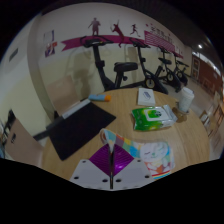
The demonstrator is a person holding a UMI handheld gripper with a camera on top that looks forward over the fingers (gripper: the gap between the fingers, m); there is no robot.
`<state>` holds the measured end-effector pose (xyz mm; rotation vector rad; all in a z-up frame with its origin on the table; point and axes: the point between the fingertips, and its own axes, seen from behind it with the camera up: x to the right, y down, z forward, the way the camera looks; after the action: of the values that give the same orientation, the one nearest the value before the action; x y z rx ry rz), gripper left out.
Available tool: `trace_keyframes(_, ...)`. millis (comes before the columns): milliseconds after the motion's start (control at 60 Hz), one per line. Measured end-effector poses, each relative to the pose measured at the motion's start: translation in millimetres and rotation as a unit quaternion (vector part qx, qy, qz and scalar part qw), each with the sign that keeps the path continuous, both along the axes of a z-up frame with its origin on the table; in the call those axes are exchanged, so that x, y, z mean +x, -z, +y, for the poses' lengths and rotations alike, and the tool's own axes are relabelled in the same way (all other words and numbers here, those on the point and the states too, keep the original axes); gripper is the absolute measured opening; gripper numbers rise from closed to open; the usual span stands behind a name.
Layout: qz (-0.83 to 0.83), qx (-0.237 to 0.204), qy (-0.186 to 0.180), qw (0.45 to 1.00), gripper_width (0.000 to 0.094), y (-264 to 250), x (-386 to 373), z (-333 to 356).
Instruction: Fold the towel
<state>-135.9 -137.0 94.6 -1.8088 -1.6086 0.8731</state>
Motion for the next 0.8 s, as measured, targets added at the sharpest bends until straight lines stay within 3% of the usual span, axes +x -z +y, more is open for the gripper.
trace_keyframes(67, 0.010, -0.030, 0.018, 0.999, 0.0013, -25, 1, 22)
trace_keyframes(183, 0.007, -0.035, 0.037, 0.999, 0.0015, -36, 8, 78)
trace_keyframes(383, -0.030, 0.016, 0.067, 0.997, 0.0020, 25, 21, 173)
trace_keyframes(600, -0.056, 0.035, 0.058, 0.996, 0.0031, 83, 33, 206)
trace_keyframes(633, -0.056, 0.037, 0.054, 0.996, 0.0085, 85, 35, 206)
trace_keyframes(767, -0.037, 0.046, 0.058, 0.997, 0.0880, 57, 48, 216)
trace_keyframes(800, -0.033, 0.042, 0.063, 0.997, 0.0828, 43, 57, 217)
